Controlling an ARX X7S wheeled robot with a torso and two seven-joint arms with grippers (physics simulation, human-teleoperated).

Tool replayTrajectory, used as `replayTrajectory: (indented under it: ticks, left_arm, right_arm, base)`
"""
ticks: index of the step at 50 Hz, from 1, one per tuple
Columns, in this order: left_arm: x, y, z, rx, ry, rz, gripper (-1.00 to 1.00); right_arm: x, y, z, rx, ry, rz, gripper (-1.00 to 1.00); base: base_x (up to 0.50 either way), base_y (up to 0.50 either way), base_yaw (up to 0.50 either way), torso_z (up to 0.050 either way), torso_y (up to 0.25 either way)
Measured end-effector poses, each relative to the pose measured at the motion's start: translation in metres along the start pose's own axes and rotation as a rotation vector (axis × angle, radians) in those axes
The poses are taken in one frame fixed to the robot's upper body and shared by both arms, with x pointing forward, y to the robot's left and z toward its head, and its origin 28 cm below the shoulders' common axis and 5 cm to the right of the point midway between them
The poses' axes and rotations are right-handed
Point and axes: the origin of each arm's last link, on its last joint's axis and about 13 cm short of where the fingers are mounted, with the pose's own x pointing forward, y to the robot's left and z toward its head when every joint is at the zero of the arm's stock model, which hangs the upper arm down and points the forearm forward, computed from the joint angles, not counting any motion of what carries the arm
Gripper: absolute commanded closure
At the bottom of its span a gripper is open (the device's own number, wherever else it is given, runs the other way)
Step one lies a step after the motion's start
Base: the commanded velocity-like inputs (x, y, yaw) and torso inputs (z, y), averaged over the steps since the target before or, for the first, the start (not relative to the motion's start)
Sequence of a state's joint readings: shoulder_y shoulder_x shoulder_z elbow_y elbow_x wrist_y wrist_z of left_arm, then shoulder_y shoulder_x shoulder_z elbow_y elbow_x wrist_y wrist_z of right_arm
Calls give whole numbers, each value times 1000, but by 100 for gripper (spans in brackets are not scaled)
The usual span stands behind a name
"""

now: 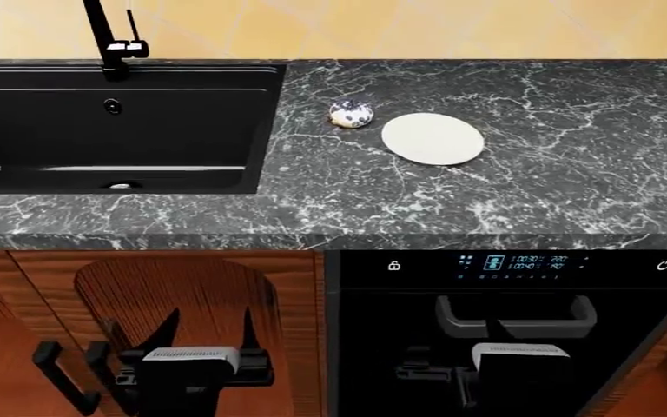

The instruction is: Place the pastries on the plates.

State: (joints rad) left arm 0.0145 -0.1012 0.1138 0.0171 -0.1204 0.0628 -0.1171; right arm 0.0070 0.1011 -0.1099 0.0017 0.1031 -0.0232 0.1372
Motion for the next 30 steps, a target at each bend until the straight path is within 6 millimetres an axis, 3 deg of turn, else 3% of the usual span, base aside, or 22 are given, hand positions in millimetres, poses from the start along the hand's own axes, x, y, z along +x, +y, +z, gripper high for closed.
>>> replayTrajectory:
  ticks: [30]
  left_arm:
    - [2, -2, 0, 18, -18, -24, -100]
  right_arm:
    - [-2, 0, 0, 2, -7, -2, -100]
  base:
    - [0, 0, 0, 50, 0]
